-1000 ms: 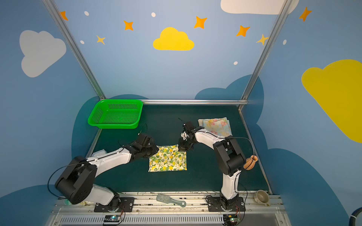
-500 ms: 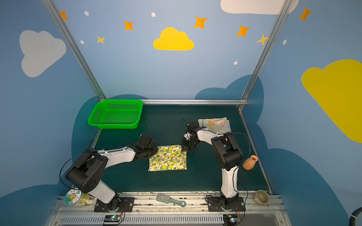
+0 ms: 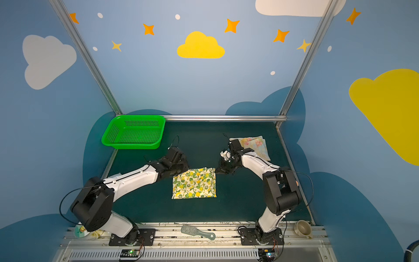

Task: Fold and stack skirts
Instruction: Pick up the skirt from the center of the table.

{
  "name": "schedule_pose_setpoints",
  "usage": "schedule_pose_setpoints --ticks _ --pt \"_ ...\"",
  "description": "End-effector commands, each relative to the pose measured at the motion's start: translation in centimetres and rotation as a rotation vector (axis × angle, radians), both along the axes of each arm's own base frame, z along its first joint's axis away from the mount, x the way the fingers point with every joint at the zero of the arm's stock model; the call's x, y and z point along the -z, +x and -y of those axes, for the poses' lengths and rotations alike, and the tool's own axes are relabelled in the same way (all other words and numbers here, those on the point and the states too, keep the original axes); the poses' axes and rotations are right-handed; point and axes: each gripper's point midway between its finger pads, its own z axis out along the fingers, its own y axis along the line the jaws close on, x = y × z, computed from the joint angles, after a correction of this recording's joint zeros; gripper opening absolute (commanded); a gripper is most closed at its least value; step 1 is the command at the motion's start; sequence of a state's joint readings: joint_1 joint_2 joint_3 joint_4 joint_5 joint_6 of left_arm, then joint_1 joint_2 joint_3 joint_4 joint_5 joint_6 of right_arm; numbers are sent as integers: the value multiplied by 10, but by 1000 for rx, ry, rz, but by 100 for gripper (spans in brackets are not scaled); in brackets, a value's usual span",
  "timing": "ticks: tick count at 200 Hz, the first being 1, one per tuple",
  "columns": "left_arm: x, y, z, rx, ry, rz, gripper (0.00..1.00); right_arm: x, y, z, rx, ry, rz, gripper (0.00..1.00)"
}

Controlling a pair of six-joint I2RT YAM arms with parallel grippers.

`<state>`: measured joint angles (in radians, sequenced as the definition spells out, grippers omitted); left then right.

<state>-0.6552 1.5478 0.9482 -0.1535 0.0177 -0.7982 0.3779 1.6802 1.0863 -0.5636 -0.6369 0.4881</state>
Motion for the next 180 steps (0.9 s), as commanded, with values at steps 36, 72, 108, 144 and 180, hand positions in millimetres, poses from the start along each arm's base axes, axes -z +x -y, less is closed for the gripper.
schedule_pose_setpoints --ticks 36,72,108,144,180 --pt "48 -34 63 125 -9 -125 16 16 -17 14 -11 73 -102 56" --pt "65 -41 82 169 -11 -169 14 26 -17 13 -10 87 -106 57" --pt "77 -41 80 156 1 -186 14 41 -18 10 -4 110 -134 57" --pt "84 -44 79 148 -7 -202 13 55 -23 8 -3 126 -143 61" --pt "87 -46 76 149 5 -212 13 72 -28 7 7 118 -150 71"
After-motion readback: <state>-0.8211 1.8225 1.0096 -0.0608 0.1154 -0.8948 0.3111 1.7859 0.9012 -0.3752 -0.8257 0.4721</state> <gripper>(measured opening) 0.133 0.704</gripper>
